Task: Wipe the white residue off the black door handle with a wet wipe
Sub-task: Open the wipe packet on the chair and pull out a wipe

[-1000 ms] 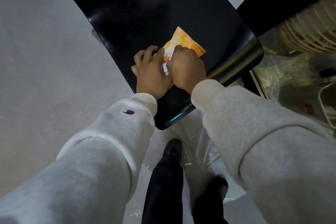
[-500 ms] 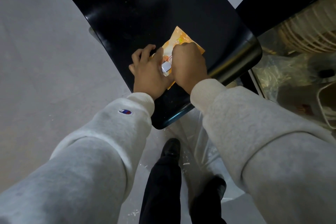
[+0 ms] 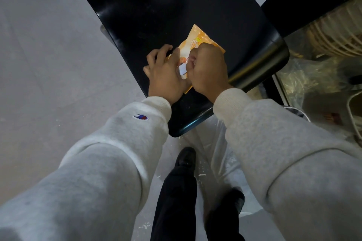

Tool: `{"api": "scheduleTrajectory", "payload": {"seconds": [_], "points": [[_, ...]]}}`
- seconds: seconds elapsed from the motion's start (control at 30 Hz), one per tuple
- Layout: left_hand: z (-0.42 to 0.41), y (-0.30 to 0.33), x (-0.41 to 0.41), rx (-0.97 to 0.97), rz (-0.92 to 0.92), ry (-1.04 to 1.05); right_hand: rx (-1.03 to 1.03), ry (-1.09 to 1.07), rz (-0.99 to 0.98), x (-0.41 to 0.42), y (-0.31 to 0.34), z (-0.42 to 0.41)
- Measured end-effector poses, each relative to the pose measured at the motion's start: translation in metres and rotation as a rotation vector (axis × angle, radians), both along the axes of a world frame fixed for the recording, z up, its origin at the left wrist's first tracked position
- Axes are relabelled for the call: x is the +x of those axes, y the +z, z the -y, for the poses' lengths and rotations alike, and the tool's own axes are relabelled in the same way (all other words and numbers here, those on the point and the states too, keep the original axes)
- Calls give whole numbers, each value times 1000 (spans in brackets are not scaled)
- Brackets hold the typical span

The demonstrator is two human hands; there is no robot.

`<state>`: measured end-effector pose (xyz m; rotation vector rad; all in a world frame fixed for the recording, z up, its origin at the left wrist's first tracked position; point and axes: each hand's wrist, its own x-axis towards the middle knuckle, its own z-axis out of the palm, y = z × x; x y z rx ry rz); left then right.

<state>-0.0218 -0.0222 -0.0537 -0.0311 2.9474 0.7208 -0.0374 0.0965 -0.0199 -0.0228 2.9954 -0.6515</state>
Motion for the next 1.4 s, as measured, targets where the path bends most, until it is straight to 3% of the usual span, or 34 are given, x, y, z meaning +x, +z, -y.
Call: {"api": "scheduleTrajectory", "payload": {"seconds": [0.13, 0.33, 0.63, 0.83, 0.97, 1.2, 1.4], "points": [[-1, 3, -1, -3, 18, 1, -250, -129, -5, 10, -2, -3], [-3, 0, -1, -76, 28, -26, -894, -627, 112, 25, 19, -14], [-11, 9, 3, -24, 96, 25, -1451, -689, 75, 37, 77, -25], [-23, 27, 0, 14, 177, 94, -1642, -764, 92, 52, 89, -43], [-38, 55, 35, 67, -65, -20, -1766, -824, 126, 72, 87, -64], [-106, 97, 86, 447, -183, -207, -1838, -913, 93, 123, 103, -118], [-173, 170, 129, 632, -72, -203, -1737, -985, -69, 179, 165, -182]]}}
